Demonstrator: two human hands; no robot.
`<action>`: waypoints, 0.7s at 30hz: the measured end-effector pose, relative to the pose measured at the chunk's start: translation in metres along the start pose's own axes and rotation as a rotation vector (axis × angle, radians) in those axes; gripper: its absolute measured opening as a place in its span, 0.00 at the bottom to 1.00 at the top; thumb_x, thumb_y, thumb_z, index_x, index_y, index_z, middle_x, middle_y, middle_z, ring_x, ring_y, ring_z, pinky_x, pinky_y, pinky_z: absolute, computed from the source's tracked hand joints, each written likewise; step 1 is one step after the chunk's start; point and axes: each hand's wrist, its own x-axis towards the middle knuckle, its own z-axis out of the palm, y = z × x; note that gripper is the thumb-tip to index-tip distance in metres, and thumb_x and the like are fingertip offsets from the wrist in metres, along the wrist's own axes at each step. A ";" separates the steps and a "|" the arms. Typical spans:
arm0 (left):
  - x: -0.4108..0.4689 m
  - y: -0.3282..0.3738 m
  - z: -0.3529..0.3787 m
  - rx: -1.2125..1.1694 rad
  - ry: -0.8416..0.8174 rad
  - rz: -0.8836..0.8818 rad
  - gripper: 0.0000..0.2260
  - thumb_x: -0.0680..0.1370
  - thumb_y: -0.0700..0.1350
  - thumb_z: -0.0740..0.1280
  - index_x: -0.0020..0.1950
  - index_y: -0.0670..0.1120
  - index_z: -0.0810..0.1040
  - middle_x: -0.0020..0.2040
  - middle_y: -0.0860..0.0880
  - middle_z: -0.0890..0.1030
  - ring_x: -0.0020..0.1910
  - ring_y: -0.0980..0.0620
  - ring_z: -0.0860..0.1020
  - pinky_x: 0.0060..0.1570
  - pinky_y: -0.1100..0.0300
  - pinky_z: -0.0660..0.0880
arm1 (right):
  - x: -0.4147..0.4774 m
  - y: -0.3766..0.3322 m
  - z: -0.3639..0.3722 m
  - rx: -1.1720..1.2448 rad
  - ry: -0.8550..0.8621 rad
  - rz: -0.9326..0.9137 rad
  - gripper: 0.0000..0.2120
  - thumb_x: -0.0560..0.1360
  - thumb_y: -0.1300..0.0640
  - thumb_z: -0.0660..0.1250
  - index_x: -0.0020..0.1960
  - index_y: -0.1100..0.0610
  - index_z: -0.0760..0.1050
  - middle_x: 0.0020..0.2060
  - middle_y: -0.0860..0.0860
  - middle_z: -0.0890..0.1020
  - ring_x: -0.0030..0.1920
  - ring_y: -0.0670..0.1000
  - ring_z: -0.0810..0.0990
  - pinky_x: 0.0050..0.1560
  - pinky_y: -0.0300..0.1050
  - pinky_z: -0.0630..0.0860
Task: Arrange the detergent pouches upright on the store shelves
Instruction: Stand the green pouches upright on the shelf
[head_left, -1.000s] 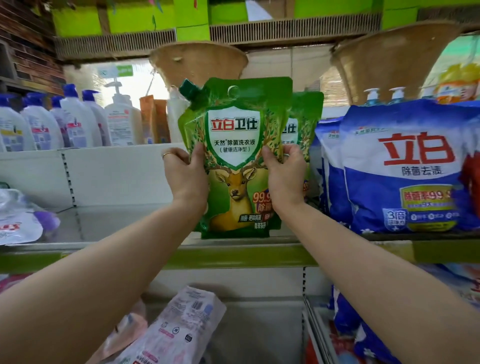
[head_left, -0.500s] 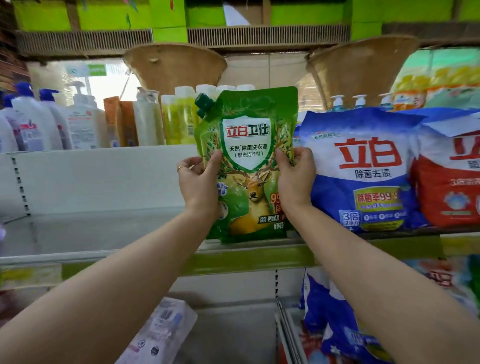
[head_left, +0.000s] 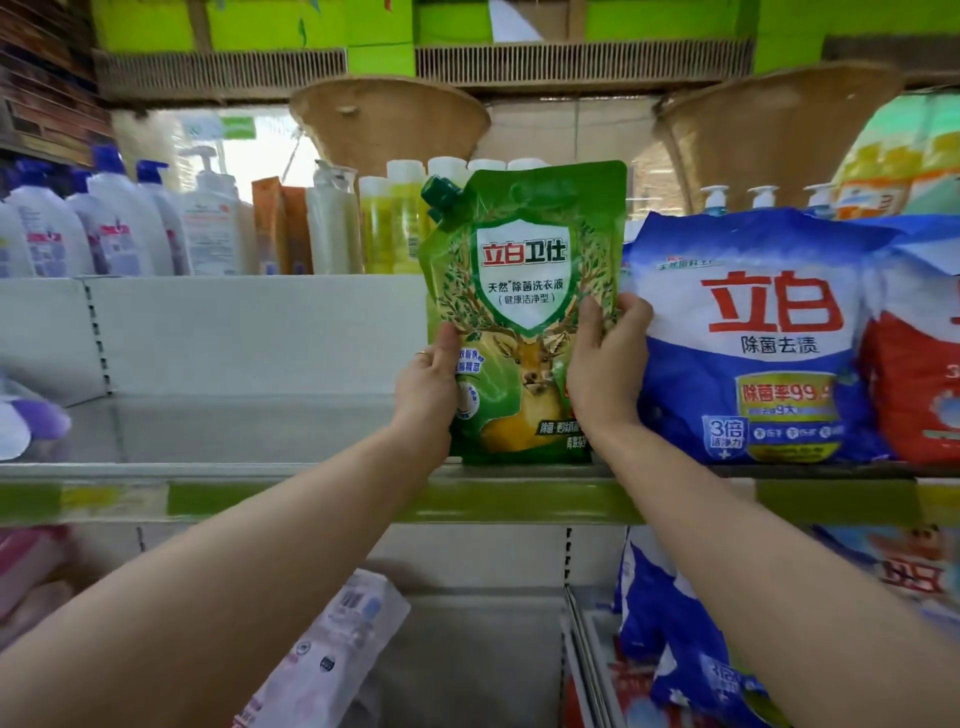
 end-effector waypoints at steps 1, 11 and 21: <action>0.002 0.000 0.001 0.001 0.021 -0.006 0.21 0.76 0.62 0.59 0.49 0.44 0.77 0.52 0.41 0.82 0.52 0.41 0.81 0.56 0.45 0.77 | -0.002 0.000 0.001 -0.004 0.010 -0.008 0.16 0.80 0.51 0.56 0.62 0.62 0.64 0.42 0.47 0.75 0.40 0.49 0.76 0.38 0.46 0.72; -0.006 0.002 -0.003 -0.143 0.064 -0.016 0.16 0.76 0.57 0.63 0.38 0.46 0.75 0.36 0.49 0.80 0.34 0.53 0.80 0.31 0.62 0.78 | -0.013 0.001 -0.004 -0.141 0.050 -0.237 0.18 0.76 0.63 0.64 0.64 0.65 0.65 0.61 0.59 0.67 0.60 0.47 0.68 0.58 0.28 0.68; -0.019 0.006 -0.005 -0.165 0.150 -0.029 0.16 0.79 0.58 0.58 0.43 0.47 0.75 0.39 0.51 0.79 0.36 0.56 0.78 0.32 0.64 0.75 | -0.029 -0.004 0.008 -0.317 0.052 -0.517 0.09 0.69 0.66 0.63 0.50 0.63 0.73 0.56 0.64 0.73 0.59 0.54 0.65 0.60 0.49 0.69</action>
